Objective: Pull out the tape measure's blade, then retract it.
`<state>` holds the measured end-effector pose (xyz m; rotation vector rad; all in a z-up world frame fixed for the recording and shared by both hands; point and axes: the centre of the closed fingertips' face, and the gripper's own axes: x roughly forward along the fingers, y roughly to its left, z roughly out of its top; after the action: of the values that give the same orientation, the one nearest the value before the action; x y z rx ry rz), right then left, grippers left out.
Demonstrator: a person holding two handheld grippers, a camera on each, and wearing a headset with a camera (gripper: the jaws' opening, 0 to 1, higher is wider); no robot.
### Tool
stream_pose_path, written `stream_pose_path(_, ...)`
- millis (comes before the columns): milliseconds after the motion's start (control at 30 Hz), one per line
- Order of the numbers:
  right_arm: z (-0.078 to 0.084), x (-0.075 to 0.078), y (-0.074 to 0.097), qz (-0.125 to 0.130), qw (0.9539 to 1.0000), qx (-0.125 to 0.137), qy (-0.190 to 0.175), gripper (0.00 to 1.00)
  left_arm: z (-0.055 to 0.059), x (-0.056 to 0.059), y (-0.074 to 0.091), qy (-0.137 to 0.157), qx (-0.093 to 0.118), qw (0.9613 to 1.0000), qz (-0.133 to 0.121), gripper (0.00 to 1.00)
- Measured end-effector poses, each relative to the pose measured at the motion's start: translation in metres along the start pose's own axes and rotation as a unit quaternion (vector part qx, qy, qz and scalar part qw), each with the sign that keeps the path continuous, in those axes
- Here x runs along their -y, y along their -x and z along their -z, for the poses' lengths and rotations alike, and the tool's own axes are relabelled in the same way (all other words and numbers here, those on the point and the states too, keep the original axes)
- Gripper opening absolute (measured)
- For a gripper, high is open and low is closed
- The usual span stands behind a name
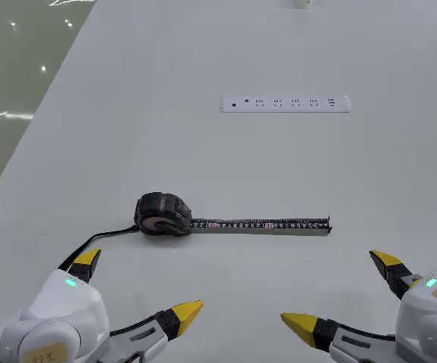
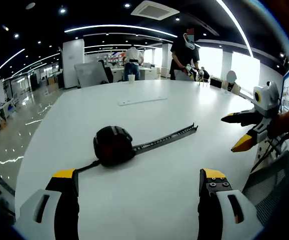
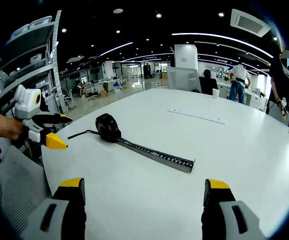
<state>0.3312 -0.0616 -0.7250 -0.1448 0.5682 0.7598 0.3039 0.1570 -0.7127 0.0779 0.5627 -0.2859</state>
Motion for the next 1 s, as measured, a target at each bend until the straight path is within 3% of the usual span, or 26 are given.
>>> stream_pose_path(167, -0.002, 0.003, 0.000, 0.010, 0.9999, 0.004, -0.011, 0.98, 0.000, 0.001, -0.001, 0.004, -0.007, 0.9999, -0.007, 0.99)
stream_pose_path(633, -0.002, 0.002, -0.002, 0.010, 0.9999, 0.001, -0.012, 0.99, -0.002, 0.007, -0.007, -0.002, -0.015, 0.9999, -0.005, 0.99)
stream_pose_path(1000, -0.002, 0.005, -0.002, 0.005, 0.9999, 0.002, -0.011, 0.97, -0.003, 0.005, -0.012, 0.006, -0.018, 0.9998, -0.010, 0.99)
